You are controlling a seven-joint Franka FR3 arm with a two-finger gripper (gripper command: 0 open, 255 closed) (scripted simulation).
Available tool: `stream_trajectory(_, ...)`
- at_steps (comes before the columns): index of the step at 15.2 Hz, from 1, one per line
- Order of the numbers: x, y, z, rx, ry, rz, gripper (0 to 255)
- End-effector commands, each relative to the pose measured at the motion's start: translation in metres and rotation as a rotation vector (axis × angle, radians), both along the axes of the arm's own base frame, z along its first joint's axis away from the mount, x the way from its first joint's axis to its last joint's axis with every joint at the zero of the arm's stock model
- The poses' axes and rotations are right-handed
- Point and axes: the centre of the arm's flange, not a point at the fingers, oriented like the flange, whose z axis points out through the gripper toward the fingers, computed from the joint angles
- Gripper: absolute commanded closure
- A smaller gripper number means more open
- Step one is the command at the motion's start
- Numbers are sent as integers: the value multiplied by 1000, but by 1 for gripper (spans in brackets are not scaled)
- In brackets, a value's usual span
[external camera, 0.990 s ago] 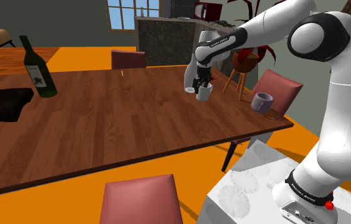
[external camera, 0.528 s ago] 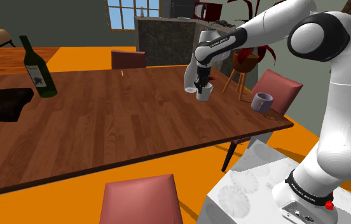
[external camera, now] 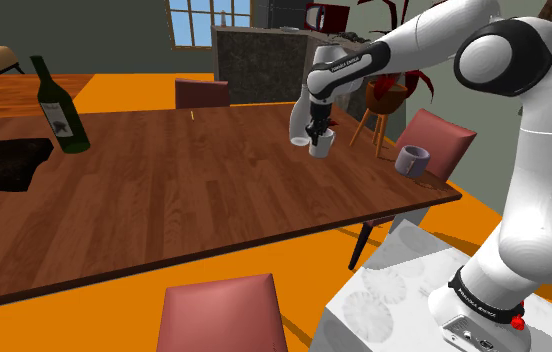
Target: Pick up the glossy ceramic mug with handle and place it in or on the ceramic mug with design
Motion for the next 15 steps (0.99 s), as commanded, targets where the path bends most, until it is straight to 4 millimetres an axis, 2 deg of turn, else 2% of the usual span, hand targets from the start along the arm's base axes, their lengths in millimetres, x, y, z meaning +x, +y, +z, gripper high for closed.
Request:
stream_trajectory(1, 0, 0, 9, 0, 0, 0, 255)
stream_trajectory(15, 0, 0, 83, 0, 0, 0, 255)
